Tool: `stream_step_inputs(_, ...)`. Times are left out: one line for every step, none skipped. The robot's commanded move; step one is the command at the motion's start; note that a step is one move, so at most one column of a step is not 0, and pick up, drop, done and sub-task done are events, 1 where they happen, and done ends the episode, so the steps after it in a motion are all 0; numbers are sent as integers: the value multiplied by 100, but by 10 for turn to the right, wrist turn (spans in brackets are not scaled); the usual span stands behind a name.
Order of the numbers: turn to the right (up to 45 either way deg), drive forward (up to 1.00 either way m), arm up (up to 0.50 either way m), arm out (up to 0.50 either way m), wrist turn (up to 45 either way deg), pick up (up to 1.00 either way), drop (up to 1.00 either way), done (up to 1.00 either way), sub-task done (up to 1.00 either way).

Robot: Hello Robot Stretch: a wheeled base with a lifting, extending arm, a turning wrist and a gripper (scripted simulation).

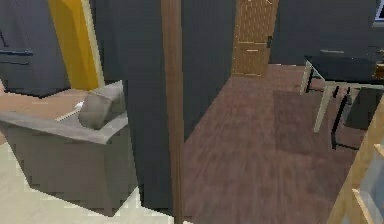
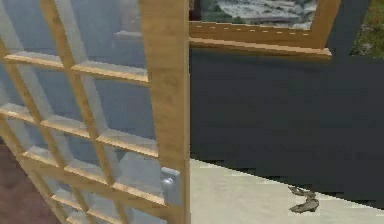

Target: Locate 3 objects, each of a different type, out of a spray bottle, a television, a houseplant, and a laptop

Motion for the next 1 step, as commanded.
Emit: stream_step_inputs(240,0,0,0,0,0,0,0,0)
